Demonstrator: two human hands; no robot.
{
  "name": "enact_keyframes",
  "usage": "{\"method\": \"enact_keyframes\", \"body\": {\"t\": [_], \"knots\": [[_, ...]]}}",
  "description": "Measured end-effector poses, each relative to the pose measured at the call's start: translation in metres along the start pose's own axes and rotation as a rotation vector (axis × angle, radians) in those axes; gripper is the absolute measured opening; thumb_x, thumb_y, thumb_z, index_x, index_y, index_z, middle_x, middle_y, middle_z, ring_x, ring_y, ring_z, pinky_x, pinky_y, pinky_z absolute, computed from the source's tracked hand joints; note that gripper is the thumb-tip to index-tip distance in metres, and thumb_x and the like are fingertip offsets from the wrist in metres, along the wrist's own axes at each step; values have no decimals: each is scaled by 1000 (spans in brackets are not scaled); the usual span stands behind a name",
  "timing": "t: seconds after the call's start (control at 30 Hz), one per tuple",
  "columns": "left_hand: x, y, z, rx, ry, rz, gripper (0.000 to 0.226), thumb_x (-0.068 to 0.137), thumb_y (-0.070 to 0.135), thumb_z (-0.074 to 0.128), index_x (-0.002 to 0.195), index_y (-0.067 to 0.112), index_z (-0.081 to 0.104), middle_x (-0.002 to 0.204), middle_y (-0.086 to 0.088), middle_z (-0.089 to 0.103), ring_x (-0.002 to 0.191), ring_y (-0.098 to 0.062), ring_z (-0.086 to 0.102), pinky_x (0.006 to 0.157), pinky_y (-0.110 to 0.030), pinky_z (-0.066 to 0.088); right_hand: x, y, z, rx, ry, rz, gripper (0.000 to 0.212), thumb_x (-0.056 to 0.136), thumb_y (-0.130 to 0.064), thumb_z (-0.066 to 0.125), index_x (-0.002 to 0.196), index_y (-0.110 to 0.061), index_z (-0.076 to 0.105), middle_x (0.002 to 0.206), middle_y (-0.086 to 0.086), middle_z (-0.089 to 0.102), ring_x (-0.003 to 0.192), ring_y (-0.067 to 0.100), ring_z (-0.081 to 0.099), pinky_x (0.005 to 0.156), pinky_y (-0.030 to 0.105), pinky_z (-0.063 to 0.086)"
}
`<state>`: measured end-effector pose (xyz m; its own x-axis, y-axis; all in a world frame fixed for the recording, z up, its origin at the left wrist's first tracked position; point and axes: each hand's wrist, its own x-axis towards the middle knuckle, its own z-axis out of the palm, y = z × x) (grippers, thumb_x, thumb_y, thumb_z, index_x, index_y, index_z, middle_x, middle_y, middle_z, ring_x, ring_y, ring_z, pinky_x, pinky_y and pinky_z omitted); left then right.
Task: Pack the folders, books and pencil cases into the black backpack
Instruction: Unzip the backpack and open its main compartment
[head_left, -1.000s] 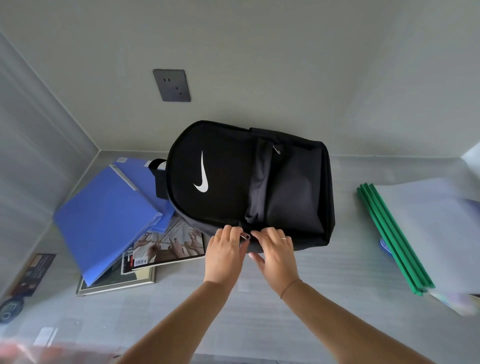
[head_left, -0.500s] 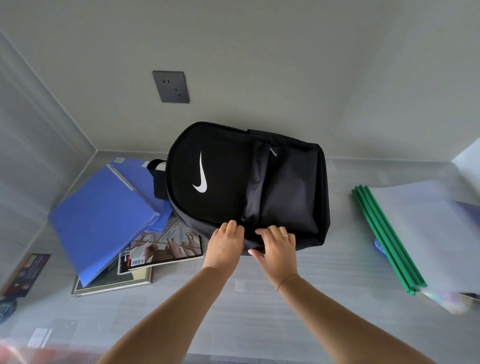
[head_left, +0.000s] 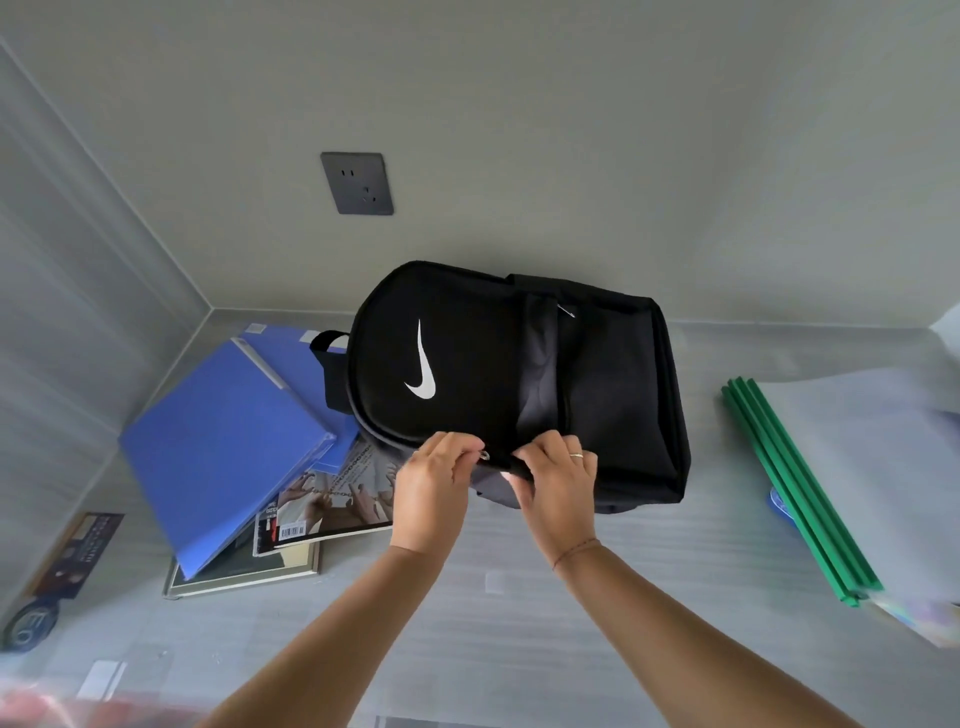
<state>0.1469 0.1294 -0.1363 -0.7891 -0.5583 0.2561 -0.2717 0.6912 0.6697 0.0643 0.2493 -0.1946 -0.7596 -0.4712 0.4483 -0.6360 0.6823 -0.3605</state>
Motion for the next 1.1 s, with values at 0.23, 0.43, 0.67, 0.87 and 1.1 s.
{"method": "enact_keyframes", "body": {"t": [0.23,0.43,0.67,0.87,1.1], "knots": [[23,-8,-37,-4,138,-125,15,89,12,59,96,16,71,92,9,67,81,-9,59,69,-17,42,3,50,-34,-29,-18,-83,23,63,-16,83,75,-20,64,80,-6,55,77,15,47,71,25,27],[17,-2,-35,-55,123,-200,13,87,13,63,94,17,73,89,8,69,76,-11,61,67,-10,41,19,91,-56,-137,-71,-131,35,50,-3,85,73,-20,64,82,-6,58,81,14,47,73,23,21],[-2,15,-24,-108,13,-224,10,84,14,66,84,21,73,80,13,68,70,0,60,67,-10,45,37,133,-76,-219,-283,-41,30,54,-9,85,77,-22,70,88,-6,65,88,20,60,75,26,26],[-7,46,-10,-227,-159,-136,10,81,12,69,85,20,74,74,21,66,79,3,61,68,-3,43,26,74,-91,-11,-399,-123,65,62,-63,66,117,-29,61,119,-7,54,112,18,51,89,34,33],[-9,66,0,-210,-229,0,13,81,10,66,82,21,73,75,13,70,77,1,62,68,-8,46,-5,15,-69,187,-189,-5,31,71,-51,58,78,-21,63,72,-10,61,71,13,57,69,26,36]]}}
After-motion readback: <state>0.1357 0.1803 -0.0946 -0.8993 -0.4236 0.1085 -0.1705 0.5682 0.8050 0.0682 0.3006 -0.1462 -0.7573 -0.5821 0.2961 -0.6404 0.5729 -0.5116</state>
